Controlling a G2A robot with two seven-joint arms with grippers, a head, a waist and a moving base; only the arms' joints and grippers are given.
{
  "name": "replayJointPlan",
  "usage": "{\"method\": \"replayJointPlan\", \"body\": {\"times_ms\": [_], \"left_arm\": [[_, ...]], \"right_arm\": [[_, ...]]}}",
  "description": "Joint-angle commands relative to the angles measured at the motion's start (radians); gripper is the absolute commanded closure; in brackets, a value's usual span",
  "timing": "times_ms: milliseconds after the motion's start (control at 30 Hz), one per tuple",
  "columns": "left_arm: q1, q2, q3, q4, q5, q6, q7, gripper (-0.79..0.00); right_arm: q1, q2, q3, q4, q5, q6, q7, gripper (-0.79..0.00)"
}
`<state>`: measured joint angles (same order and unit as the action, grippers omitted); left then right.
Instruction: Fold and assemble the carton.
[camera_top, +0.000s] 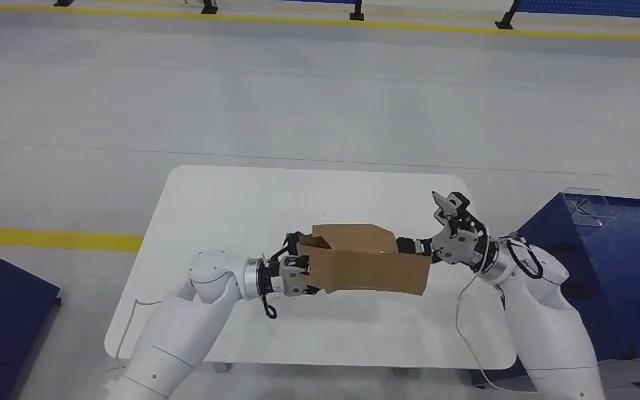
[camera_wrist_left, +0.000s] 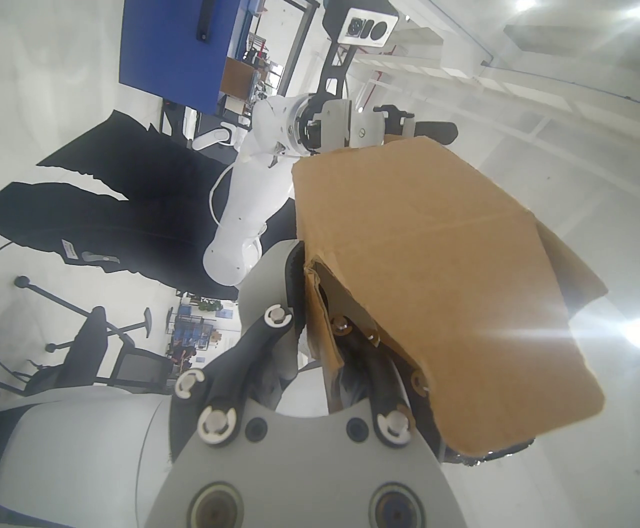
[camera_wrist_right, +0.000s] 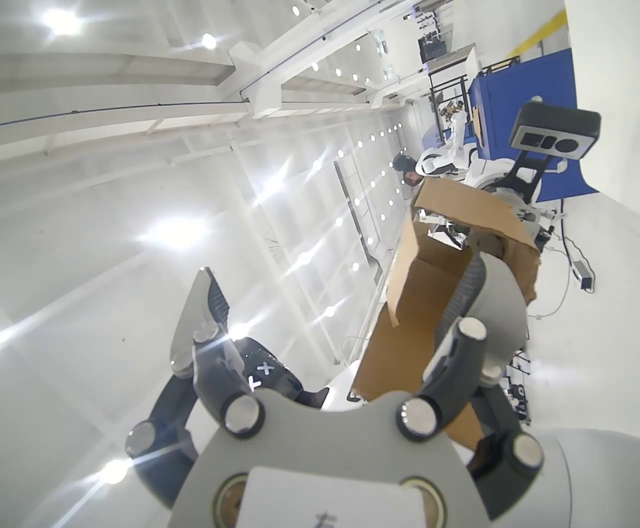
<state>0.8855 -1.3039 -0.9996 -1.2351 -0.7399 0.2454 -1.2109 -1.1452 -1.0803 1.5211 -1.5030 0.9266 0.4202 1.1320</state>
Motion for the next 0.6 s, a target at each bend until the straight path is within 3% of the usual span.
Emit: {"method": "replayJointPlan", "body": {"times_ms": [0, 300, 333, 400, 533, 567], "left_arm": [[-0.001, 0.000, 0.003, 0.001, -0.002, -0.003, -0.003, 0.000], [-0.012, -0.006, 0.039, 0.018, 0.002, 0.008, -0.018, 0.000], [-0.012, -0.006, 0.042, 0.018, 0.003, 0.008, -0.019, 0.000], [-0.011, -0.007, 0.047, 0.018, 0.005, 0.007, -0.016, 0.000], [-0.010, -0.007, 0.057, 0.022, 0.013, 0.017, -0.006, 0.000], [-0.009, -0.007, 0.059, 0.024, 0.012, 0.019, -0.004, 0.000]], "right_arm": [[-0.001, 0.000, -0.017, -0.005, 0.005, 0.002, 0.018, -0.785], [-0.014, 0.000, -0.070, -0.029, 0.001, -0.021, 0.056, -0.785], [-0.014, 0.000, -0.076, -0.030, -0.004, -0.021, 0.052, -0.610], [-0.013, 0.000, -0.086, -0.031, -0.010, -0.020, 0.046, -0.388], [-0.017, 0.002, -0.102, -0.036, -0.038, -0.030, 0.043, -0.243], [-0.018, 0.003, -0.105, -0.038, -0.046, -0.030, 0.043, -0.163]]}}
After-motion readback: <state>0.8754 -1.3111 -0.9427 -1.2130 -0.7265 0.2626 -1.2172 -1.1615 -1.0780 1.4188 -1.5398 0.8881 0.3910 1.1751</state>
